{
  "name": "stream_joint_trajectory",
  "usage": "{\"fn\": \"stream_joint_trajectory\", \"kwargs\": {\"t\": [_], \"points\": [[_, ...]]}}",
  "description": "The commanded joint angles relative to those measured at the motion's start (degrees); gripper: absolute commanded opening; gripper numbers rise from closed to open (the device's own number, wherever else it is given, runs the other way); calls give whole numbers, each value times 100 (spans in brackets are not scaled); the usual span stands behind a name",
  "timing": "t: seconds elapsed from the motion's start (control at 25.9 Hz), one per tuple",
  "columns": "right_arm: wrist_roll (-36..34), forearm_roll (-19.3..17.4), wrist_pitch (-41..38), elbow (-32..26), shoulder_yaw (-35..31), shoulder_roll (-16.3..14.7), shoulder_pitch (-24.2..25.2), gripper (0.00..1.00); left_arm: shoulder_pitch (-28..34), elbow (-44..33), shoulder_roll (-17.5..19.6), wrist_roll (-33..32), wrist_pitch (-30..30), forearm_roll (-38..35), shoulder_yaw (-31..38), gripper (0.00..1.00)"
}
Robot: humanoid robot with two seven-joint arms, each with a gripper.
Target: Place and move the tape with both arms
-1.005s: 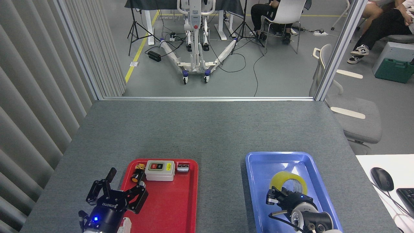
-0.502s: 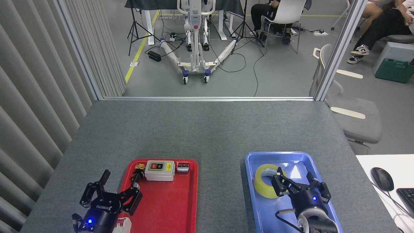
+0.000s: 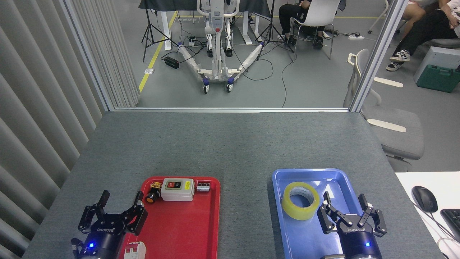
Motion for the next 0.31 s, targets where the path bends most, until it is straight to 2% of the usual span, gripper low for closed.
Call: {"fn": "stream_joint_trajectory", "kwargs": {"t": [0.0,0.27], "points": [[31,-25,1,1,34,30,13,100,-22,31,-30,29,69,-38,99,100],[31,-25,-60,1,60,-14,40,100,-382,57,5,-33,122,41,152,100]]}}
